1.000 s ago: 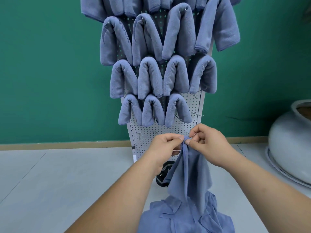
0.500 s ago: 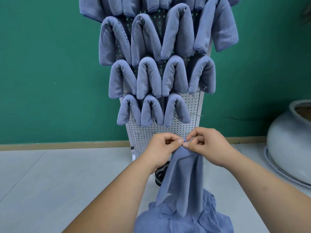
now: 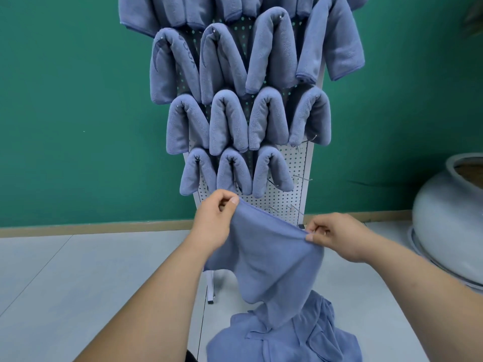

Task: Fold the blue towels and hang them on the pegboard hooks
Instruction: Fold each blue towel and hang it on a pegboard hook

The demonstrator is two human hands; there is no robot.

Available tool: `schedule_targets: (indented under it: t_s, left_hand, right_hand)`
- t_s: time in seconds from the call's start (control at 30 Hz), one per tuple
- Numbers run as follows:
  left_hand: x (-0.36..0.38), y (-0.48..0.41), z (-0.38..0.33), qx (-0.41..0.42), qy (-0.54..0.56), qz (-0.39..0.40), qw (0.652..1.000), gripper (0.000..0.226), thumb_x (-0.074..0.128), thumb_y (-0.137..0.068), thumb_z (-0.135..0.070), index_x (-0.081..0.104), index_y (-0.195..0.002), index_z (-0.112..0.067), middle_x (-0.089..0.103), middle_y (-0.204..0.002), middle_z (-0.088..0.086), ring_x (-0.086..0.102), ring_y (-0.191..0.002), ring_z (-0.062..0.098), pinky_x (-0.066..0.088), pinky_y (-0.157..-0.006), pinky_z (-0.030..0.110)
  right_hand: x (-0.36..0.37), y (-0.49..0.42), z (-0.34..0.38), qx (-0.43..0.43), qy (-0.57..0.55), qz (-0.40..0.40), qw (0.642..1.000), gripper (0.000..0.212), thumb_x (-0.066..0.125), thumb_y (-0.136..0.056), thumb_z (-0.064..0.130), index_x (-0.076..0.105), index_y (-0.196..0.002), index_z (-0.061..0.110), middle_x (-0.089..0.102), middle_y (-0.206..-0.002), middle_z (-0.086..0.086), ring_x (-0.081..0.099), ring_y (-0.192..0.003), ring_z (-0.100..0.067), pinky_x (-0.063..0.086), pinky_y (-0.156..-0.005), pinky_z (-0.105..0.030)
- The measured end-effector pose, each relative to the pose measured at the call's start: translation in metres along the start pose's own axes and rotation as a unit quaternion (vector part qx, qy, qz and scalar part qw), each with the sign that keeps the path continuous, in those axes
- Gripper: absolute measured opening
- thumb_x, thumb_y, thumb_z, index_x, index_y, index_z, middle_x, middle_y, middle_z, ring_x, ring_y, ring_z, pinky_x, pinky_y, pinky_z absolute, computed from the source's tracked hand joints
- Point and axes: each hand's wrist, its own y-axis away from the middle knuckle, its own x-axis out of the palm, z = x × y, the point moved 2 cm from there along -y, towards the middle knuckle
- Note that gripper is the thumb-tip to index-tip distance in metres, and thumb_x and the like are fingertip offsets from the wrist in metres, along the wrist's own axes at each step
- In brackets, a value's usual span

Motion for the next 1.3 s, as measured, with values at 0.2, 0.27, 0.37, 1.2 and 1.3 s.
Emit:
schedule_targets:
  t_s: [0.2,0.27,0.37,1.2,1.3]
  left_hand:
    - [-0.010,-0.004,0.006,-0.016,0.005,-0.014,1.000,0.012,0.063,-0.105,-0.026,0.071,-0.096,-0.025,0.071,-0.094,-0.009,0.061,-0.083,0.004,0.049,-0.079,0.025]
    - [-0.009,-0.003,0.002,-0.002,0.012,-0.022,1.000,0.012,0.061,-0.106,-0.024,0.070,-0.097,-0.024,0.072,-0.097,-0.006,0.063,-0.089,0.009,0.050,-0.085,0.024]
    - [-0.005,-0.002,-0.002,0.009,0.016,-0.024,1.000,0.011,0.060,-0.106,-0.023,0.070,-0.100,-0.024,0.073,-0.099,-0.006,0.065,-0.095,0.016,0.050,-0.087,0.021]
    - [-0.028,-0.012,0.039,-0.031,-0.228,-0.093,0.969,0.010,0.067,-0.101,-0.023,0.069,-0.092,-0.025,0.070,-0.082,-0.009,0.065,-0.080,0.019,0.044,-0.071,0.029]
    - [-0.025,-0.011,0.034,-0.039,-0.179,-0.123,0.975,0.010,0.060,-0.105,-0.024,0.064,-0.097,-0.022,0.066,-0.086,-0.010,0.063,-0.083,0.017,0.043,-0.075,0.032]
  right_hand:
    - [-0.008,0.006,-0.016,0.002,-0.077,0.046,0.996,0.015,0.064,-0.104,0.026,0.071,-0.093,0.032,0.073,-0.092,0.004,0.056,-0.078,-0.008,0.049,-0.079,-0.028]
    - [-0.005,0.008,-0.014,-0.001,-0.035,0.092,0.995,0.014,0.061,-0.105,0.022,0.070,-0.096,0.027,0.072,-0.098,0.002,0.055,-0.081,-0.008,0.046,-0.078,-0.022]
    - [0.006,0.005,-0.012,-0.006,0.065,0.146,0.987,0.013,0.053,-0.101,0.015,0.064,-0.094,0.011,0.064,-0.102,-0.012,0.050,-0.084,-0.018,0.048,-0.083,-0.036]
    - [-0.052,0.029,-0.035,0.064,0.055,-0.342,0.936,0.008,0.082,-0.089,0.040,0.082,-0.087,0.032,0.077,-0.074,0.013,0.071,-0.073,-0.018,0.058,-0.068,-0.038]
    - [-0.052,0.030,-0.029,0.053,0.050,-0.366,0.928,0.007,0.083,-0.088,0.035,0.078,-0.091,0.031,0.075,-0.074,0.013,0.071,-0.072,-0.017,0.058,-0.067,-0.038]
